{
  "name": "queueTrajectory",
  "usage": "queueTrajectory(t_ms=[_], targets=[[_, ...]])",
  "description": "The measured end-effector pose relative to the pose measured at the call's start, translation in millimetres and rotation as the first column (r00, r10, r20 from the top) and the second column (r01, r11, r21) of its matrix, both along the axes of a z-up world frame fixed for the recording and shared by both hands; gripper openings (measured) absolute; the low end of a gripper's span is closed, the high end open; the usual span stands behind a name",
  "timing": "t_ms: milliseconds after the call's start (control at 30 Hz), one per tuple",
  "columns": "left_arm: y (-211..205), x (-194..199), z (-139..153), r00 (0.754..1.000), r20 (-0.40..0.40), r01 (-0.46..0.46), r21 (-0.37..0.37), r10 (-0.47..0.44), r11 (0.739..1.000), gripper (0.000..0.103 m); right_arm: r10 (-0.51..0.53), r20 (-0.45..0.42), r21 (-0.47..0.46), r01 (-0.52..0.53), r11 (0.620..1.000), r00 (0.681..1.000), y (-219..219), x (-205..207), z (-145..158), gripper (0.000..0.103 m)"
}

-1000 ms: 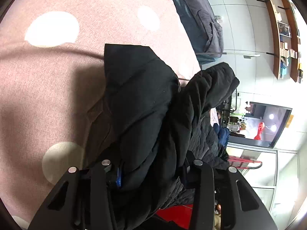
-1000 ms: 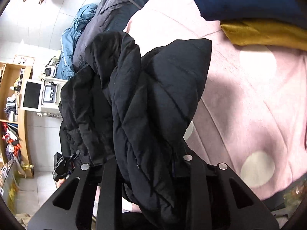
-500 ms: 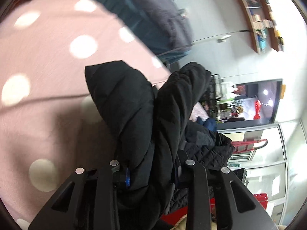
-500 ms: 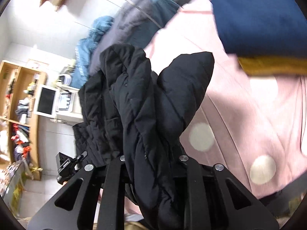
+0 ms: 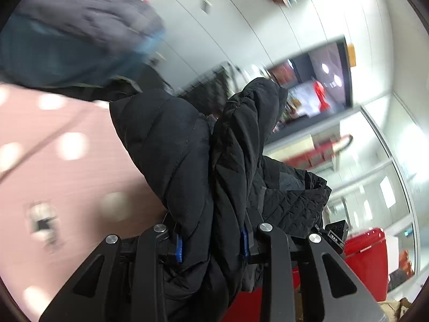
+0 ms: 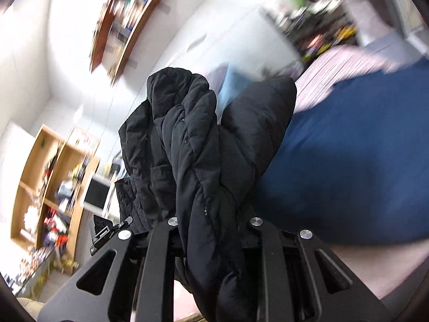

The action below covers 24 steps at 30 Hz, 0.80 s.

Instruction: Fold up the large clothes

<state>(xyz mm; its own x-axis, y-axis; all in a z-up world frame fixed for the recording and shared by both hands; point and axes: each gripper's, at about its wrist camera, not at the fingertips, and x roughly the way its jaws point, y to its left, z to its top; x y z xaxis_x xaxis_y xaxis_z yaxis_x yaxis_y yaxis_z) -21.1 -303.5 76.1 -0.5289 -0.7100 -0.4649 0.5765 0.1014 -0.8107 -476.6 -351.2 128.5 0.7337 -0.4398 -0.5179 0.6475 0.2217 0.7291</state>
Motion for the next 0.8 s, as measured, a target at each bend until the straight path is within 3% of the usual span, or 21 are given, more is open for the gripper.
queueTrajectory(t_ms=[133, 233, 300, 333, 400, 467, 533, 633, 800], targets=[[-106.4, -90.9, -26.8, 0.993, -0.041, 0.115, 0.046, -0.114, 0.992, 0.029, -0.143, -0.04, 0.019, 0.144, 0.989, 0.989, -26.6, -95.4, -1.3, 0.018], [-164.9, -131.6, -53.8, 0.991, -0.016, 0.134, 0.121, -0.133, 0.984, 0.03, -0.24, -0.041, 0.091, 0.243, 0.966, 0.97, -45.7, -151.5, -27.0, 0.018], [-184.8, -132.1, -75.5, 0.996, 0.014, 0.089, 0.181, -0.093, 0.98, 0.033, -0.291, -0.062, 0.142, 0.297, 0.944, 0.955, -54.9, -182.3, -56.4, 0.018], [-194.9, -125.8, -95.1, 0.998, 0.0, 0.055, 0.247, -0.057, 0.968, 0.036, -0.31, -0.079, 0.164, 0.319, 0.934, 0.948, -57.8, -193.6, -70.0, 0.02], [-204.7, -115.8, -121.5, 0.998, -0.057, 0.056, 0.329, -0.039, 0.943, 0.043, -0.368, -0.028, 0.237, 0.364, 0.901, 0.929, -59.0, -218.8, -104.2, 0.022], [-207.9, -117.0, -137.8, 0.996, -0.072, 0.066, 0.348, -0.044, 0.935, 0.053, -0.4, 0.054, 0.279, 0.371, 0.886, 0.915, -55.7, -232.6, -131.1, 0.023], [-212.6, -119.1, -148.1, 0.998, -0.044, 0.063, 0.37, -0.05, 0.927, 0.071, -0.422, 0.069, 0.298, 0.385, 0.874, 0.904, -53.3, -236.8, -146.2, 0.026], [-226.2, -116.4, -157.9, 0.998, -0.035, 0.056, 0.391, -0.046, 0.919, 0.083, -0.468, 0.139, 0.361, 0.396, 0.845, 0.873, -50.7, -240.4, -161.0, 0.028], [-222.4, -107.7, -170.6, 0.998, -0.044, 0.052, 0.389, -0.038, 0.92, 0.091, -0.47, 0.134, 0.366, 0.397, 0.842, 0.873, -48.4, -243.9, -163.3, 0.03]])
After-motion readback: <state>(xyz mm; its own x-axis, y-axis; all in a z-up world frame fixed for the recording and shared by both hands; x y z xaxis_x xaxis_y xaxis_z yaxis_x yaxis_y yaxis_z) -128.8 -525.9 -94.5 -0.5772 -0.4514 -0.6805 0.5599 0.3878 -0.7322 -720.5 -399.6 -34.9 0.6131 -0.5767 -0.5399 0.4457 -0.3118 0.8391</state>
